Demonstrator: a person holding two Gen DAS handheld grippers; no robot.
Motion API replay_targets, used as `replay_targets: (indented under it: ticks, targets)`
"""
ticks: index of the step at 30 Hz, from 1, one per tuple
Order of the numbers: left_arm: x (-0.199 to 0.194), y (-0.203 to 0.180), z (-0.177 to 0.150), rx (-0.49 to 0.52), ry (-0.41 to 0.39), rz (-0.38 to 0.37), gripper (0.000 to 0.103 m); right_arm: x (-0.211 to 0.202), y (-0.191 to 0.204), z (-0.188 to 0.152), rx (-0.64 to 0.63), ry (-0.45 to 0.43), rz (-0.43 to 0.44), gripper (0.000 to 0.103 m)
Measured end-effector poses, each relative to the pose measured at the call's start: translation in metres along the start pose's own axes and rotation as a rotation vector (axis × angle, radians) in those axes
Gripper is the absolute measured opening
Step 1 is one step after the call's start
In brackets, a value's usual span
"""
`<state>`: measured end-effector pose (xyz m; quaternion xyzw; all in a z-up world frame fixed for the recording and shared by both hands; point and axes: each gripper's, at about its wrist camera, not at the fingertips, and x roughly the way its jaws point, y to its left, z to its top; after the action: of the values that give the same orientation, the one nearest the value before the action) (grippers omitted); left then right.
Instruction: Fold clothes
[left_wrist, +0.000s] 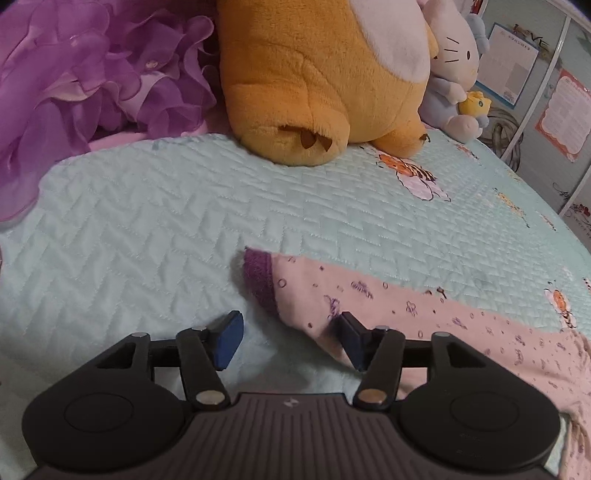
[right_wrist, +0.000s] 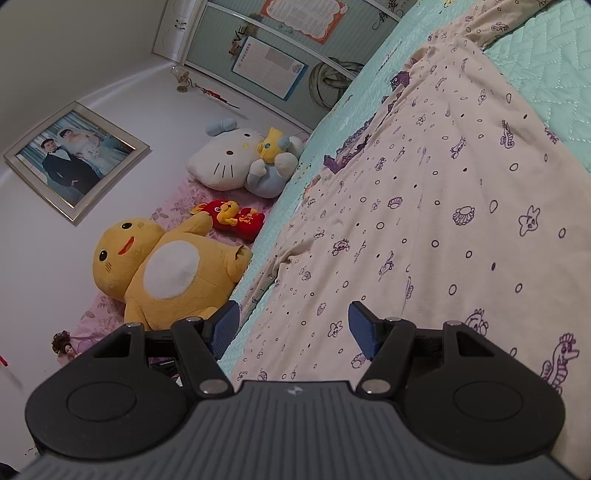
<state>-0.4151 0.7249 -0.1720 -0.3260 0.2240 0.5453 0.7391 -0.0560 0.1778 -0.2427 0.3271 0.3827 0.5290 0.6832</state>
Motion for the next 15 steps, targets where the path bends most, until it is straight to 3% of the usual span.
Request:
replay_targets:
  ticks: [1,2,3,8,11,12,15]
  targets:
    - [0.003,-0.005,0.002,0.019,-0.008,0.006,0.053,0.0,0.0,0.0,0.0,0.0,0.0,0.065]
    - [0.007,-0.01,0.005,0.039,-0.017,0.013,0.017,0.0,0.0,0.0,0.0,0.0,0.0,0.065]
    - [0.01,-0.015,0.007,0.057,-0.025,0.019,0.008,0.0,0.0,0.0,0.0,0.0,-0.001,0.065]
    - [0.007,-0.022,0.036,0.031,-0.075,0.019,0.009,0.0,0.0,0.0,0.002,-0.001,0.001,0.065]
    - [0.003,-0.022,0.047,-0.001,-0.089,0.023,0.024,-0.002,-0.002,0.0,0.014,-0.006,0.011,0.065]
    - [0.003,-0.022,0.043,-0.001,-0.074,0.042,0.041,-0.001,-0.002,0.0,0.017,-0.008,0.014,0.065]
    - [0.002,-0.013,0.021,0.013,-0.026,0.052,0.049,-0.002,-0.003,0.001,0.024,-0.011,0.02,0.065]
